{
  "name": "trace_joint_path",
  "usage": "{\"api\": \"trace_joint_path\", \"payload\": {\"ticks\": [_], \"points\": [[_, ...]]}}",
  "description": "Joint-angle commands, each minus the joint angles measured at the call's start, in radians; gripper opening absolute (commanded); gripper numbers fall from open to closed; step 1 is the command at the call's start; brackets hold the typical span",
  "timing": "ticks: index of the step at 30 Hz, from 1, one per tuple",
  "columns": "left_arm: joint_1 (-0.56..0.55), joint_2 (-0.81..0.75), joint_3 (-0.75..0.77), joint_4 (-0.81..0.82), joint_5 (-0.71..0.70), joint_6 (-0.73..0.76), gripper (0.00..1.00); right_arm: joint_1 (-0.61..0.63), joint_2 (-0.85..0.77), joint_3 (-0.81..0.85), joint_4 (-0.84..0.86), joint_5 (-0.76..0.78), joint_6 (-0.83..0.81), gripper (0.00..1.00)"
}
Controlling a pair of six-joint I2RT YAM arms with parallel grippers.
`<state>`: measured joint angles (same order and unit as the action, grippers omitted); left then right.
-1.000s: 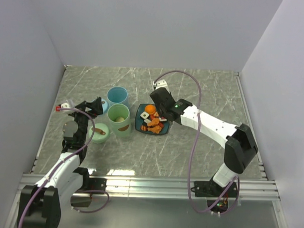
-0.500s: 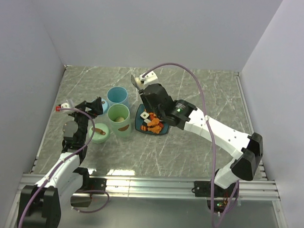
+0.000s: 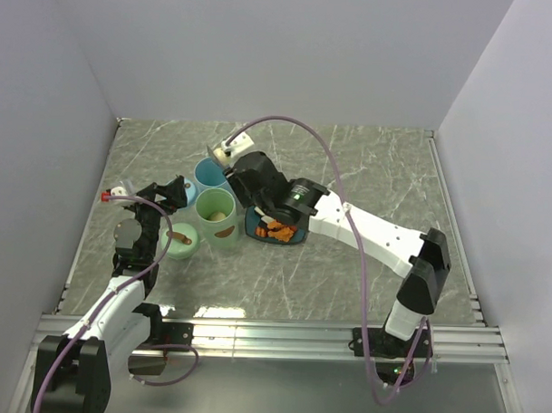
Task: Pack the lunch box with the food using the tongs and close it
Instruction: Place the food into the lunch box
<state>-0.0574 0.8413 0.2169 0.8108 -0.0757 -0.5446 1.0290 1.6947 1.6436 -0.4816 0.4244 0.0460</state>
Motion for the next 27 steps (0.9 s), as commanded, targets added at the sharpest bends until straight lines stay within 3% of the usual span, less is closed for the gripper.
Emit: {"api": "trace_joint_path", "payload": {"ticks": [1,7,14,27], "points": [[0.005,-0.013,0.010,0.036,0.010,-0.014,0.99,0.002,0.023,0.077,0.028,-0.013,-0.024,0.51],[0.005,-0.013,0.010,0.036,0.010,-0.014,0.99,0.002,0.051,0.099,0.038,-0.013,-0.032,0.60],[0.005,-0.011,0.010,0.039,0.008,-0.015,0.99,0.003,0.039,0.090,0.040,0.027,-0.026,0.61],[0.007,-0.005,0.015,0.042,0.014,-0.015,0.99,-0.007,-0.260,-0.304,0.009,0.220,0.149,0.61]]}}
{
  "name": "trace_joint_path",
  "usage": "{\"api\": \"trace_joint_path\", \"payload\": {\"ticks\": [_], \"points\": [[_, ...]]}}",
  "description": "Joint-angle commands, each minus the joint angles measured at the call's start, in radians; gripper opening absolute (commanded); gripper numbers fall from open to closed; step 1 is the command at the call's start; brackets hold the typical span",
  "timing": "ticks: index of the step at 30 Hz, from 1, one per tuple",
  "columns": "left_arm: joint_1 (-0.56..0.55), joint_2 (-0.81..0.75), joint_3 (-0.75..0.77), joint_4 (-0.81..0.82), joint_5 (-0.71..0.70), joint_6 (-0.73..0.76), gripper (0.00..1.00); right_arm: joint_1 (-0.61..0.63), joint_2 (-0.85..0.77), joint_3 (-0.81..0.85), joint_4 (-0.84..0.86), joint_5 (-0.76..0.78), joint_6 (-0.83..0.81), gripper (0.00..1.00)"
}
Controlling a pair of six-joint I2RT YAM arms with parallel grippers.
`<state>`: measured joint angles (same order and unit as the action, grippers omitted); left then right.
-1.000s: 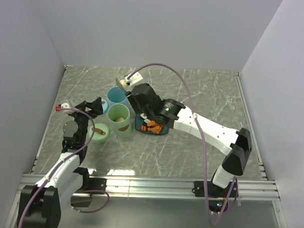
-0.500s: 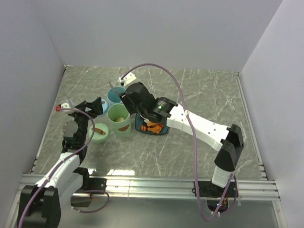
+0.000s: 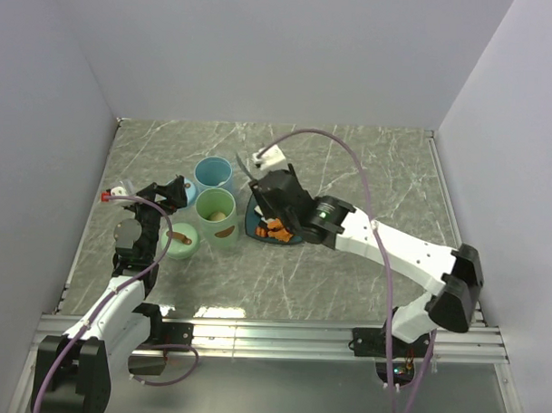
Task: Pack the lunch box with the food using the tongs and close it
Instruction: Place the food into the lunch box, then pick up the food using the clamp
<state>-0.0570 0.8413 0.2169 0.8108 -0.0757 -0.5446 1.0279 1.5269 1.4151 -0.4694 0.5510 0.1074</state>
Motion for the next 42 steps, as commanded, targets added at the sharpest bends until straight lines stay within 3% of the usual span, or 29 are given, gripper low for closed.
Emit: {"api": "trace_joint_path", "payload": {"ticks": [1,6,17,42], "points": [[0.006,-0.002,0.015,0.042,0.017,-0.015,0.99,-0.011,-0.108,-0.100,-0.008,0.101,0.106,0.61],[0.005,0.001,0.016,0.042,0.020,-0.015,0.99,-0.038,-0.166,-0.228,-0.046,0.107,0.204,0.61],[0.006,-0.005,0.015,0.039,0.022,-0.015,1.00,-0.107,-0.117,-0.340,-0.063,0.075,0.293,0.61],[0.006,-0.010,0.012,0.036,0.017,-0.015,0.99,-0.180,-0.020,-0.357,-0.017,-0.037,0.268,0.60]]}}
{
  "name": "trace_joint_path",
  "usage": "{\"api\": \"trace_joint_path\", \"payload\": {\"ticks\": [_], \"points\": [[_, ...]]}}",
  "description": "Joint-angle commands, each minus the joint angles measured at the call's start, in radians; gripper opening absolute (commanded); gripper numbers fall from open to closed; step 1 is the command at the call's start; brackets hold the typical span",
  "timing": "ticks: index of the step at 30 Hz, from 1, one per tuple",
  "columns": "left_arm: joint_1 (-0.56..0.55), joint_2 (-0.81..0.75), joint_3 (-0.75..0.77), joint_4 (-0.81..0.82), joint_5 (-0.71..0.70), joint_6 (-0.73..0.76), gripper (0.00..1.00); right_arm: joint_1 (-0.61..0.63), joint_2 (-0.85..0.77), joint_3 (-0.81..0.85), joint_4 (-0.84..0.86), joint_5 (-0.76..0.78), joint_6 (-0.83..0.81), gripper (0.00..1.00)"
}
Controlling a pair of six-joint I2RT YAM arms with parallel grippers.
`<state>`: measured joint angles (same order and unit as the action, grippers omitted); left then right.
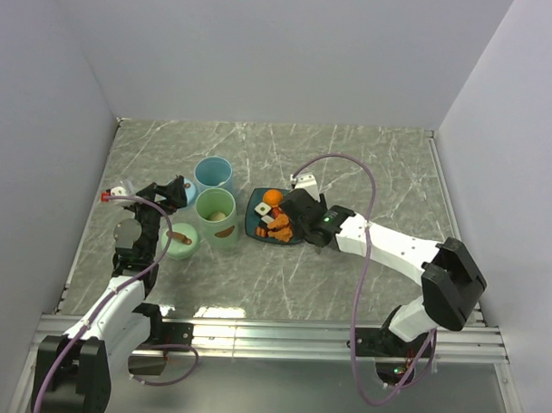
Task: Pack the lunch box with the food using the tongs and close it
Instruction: Pick up the food using the clamp, then place the food into the lunch box
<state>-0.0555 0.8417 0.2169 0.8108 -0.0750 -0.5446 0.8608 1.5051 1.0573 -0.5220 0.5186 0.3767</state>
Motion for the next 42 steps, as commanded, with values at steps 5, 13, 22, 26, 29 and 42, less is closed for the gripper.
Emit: {"api": "trace_joint_path", "payload": {"ticks": [5,13,22,26,29,42], "points": [[0.003,-0.012,0.012,0.036,0.017,-0.015,0.99,-0.025,0.012,0.000,0.046,-0.017,-0.009,0.58],[0.005,-0.010,0.012,0.034,0.017,-0.015,0.99,-0.034,0.018,0.006,0.062,-0.023,-0.027,0.46],[0.005,-0.018,0.010,0.033,0.014,-0.017,0.99,-0.034,0.006,0.052,0.024,0.032,-0.027,0.38],[0.005,-0.021,0.010,0.033,0.011,-0.015,0.99,-0.031,-0.040,0.073,-0.004,0.064,-0.030,0.38],[0.005,-0.016,0.013,0.028,0.009,-0.017,0.99,-0.020,-0.077,0.090,-0.009,0.075,-0.038,0.38],[0.005,-0.015,0.016,0.024,0.003,-0.021,0.99,0.124,-0.128,0.231,0.040,0.041,-0.142,0.37]]}}
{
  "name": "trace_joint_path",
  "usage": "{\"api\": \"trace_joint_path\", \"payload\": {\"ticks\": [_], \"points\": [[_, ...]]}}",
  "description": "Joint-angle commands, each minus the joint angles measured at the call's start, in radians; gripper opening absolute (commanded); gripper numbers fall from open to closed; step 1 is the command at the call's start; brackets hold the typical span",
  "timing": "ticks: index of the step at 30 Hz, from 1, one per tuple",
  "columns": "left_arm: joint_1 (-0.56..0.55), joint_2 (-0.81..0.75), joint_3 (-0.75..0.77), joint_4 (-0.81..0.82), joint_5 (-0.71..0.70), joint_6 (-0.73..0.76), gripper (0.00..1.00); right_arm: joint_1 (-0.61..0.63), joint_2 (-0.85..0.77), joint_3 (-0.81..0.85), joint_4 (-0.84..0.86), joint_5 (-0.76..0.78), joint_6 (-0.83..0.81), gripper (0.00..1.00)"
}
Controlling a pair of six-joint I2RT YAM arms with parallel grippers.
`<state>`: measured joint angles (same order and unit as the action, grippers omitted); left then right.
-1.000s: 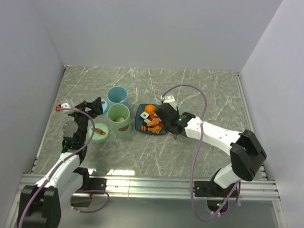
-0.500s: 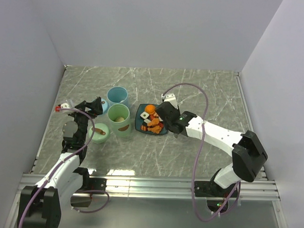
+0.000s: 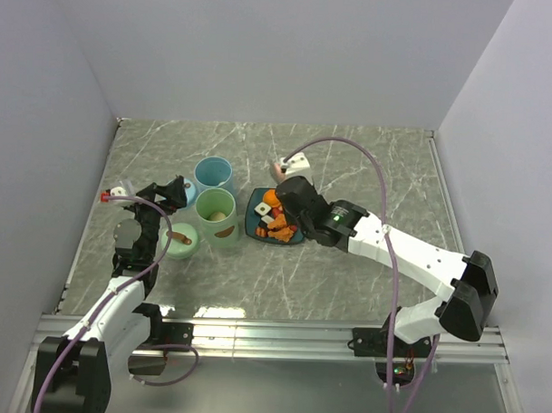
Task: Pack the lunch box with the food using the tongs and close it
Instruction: Place the food into the lunch box
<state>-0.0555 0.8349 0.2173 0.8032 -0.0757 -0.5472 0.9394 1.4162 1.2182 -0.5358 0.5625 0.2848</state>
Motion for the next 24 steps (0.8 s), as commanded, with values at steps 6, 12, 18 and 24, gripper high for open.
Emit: {"api": "trace_joint_path", "payload": {"ticks": [6,12,18,24], "points": [[0.005,-0.006,0.017,0.030,0.002,-0.019,1.00,0.119,-0.013,0.138,0.103,-0.081,-0.121,0.38],[0.005,-0.008,0.016,0.031,0.001,-0.019,1.00,0.177,0.020,0.153,0.115,-0.133,-0.153,0.38],[0.005,-0.008,0.016,0.031,-0.002,-0.019,1.00,0.206,0.029,0.144,0.114,-0.193,-0.171,0.39],[0.005,-0.014,0.014,0.031,-0.003,-0.019,0.99,0.213,0.036,0.144,0.109,-0.188,-0.174,0.43]]}}
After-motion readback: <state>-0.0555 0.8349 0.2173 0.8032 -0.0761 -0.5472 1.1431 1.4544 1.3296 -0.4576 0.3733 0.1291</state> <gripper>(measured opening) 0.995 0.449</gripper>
